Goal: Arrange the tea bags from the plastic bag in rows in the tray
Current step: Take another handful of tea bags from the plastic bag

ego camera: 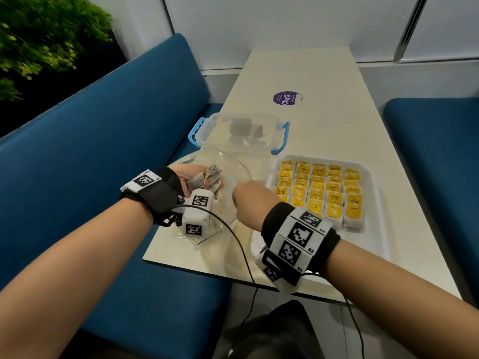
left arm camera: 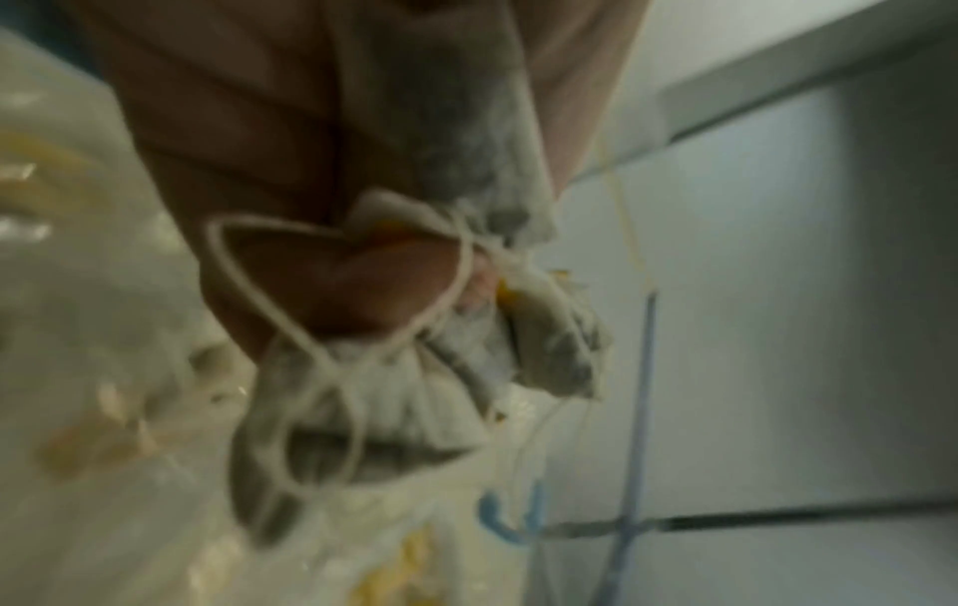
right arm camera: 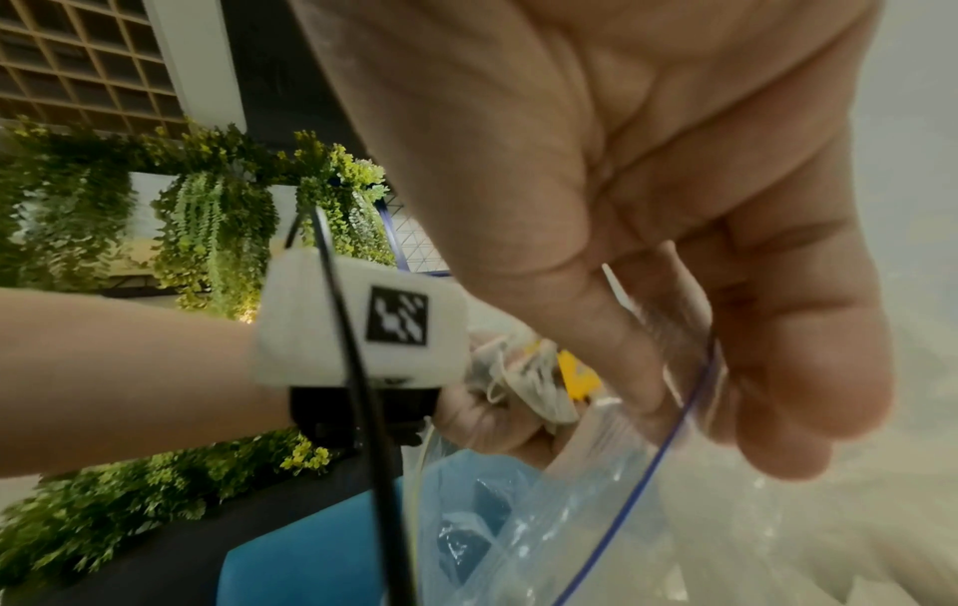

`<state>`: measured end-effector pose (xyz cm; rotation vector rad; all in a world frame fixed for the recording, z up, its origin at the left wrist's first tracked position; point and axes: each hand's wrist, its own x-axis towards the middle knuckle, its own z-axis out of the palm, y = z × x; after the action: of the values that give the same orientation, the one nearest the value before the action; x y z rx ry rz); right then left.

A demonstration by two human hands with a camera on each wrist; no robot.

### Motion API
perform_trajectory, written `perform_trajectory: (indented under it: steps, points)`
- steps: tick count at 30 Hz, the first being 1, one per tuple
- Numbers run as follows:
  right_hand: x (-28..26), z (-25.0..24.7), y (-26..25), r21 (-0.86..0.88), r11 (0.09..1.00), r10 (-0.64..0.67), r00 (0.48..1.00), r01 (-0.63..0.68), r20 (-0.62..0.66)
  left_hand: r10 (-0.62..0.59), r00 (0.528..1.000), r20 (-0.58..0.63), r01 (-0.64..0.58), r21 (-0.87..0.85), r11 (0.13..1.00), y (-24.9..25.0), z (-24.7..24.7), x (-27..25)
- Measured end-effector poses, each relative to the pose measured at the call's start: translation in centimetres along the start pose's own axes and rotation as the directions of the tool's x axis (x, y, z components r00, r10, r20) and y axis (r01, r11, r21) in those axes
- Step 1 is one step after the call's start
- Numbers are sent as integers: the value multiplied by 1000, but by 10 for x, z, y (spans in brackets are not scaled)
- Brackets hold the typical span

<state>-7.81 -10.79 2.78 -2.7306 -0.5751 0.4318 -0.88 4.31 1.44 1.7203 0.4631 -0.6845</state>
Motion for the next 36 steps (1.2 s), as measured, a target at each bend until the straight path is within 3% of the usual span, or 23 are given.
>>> perform_trajectory:
  steps: [5,7,9,12,14,18,22,27,30,36]
  points:
    - [4,2,4,-35,995,-92,994,90,-56,46,999,-2,-44,-342,939,-4,-5,-24]
    - [1,1,4,-21,993,-115,988,113,-105,93,996,13,-72,-535,842,-9,-1,-37]
    - [-6,-1,1,13,990,-135,970,140,-202,140,982,123,-11,-711,703,-18,-1,-47]
    - [-21,-5,-9,121,954,-224,922,274,-317,248,951,185,29,-853,522,-37,-4,-52]
    - [-29,-8,-16,119,930,-294,899,347,-324,234,951,201,81,-895,438,-43,3,-64]
    - [-35,-4,-20,-10,903,-395,819,430,-416,180,977,113,10,-871,492,-41,40,-94]
    - [-41,1,-10,23,822,-466,695,569,-548,231,965,121,8,-898,440,-42,68,-104]
    - [-54,4,8,6,884,-395,753,468,-526,276,958,76,-62,-886,460,-51,99,-97]
    - [-63,11,18,11,897,-351,729,441,-587,290,937,196,46,-891,452,-49,118,-95]
    - [-73,16,33,11,937,-258,710,350,-655,267,939,217,75,-887,456,-53,142,-86]
